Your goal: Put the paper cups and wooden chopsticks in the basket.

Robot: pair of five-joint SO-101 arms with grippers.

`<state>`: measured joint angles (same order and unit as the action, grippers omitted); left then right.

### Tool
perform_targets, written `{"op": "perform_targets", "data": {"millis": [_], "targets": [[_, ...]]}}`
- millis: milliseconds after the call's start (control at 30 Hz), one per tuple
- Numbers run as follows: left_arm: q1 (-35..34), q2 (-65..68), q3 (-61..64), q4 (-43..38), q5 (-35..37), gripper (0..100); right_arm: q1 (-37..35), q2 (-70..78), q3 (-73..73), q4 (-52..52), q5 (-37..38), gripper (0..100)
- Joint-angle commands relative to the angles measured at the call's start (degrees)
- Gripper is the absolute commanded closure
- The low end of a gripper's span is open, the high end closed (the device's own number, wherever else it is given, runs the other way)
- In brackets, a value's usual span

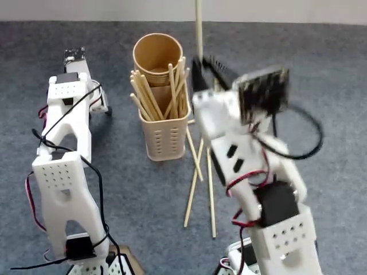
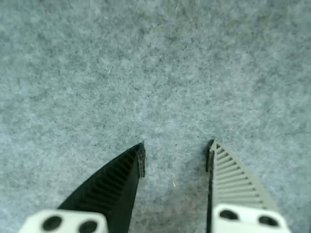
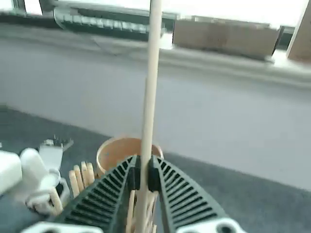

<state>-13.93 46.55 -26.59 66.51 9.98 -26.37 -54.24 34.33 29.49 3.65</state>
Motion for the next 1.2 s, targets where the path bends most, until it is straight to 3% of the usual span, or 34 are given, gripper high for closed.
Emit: {"op": "perform_targets", "data": {"millis": [0, 167, 267, 500, 567, 767, 900, 1100, 1167], "targets": [[1.80, 0.40, -0.48, -1.93, -0.88, 78, 4.53, -1.10, 5.93, -1.45, 0.97, 99.3], [1.80, 0.40, -0.48, -1.93, -0.97, 78, 15.08, 3.30, 8.31, 5.49, 1.14, 99.3], [1.80, 0.40, -0.57, -1.93, -0.97, 78, 16.92, 9.36, 10.07, 12.88, 1.23, 99.3], [1.80, 0.40, -0.57, -1.85, -0.97, 78, 6.81, 24.92, 14.99, 26.42, 0.70, 99.3], [1.80, 0.40, -0.57, -1.67, -0.97, 78, 4.26, 27.82, 17.71, 25.27, -1.32, 99.3], [1.80, 0.40, -0.57, -1.58, -0.97, 78, 2.95, 32.04, 24.84, 9.10, -8.53, 99.3], [1.80, 0.40, -0.57, -1.58, -0.97, 78, 3.03, 34.51, 26.59, 2.77, -8.09, 97.9], [1.80, 0.40, -0.57, -1.58, -0.97, 78, 2.86, 41.01, 26.07, 3.30, -5.98, 75.7], [1.80, 0.40, -0.57, -1.58, -0.97, 78, 2.77, 42.68, 24.48, 5.23, -4.84, 75.3]]}}
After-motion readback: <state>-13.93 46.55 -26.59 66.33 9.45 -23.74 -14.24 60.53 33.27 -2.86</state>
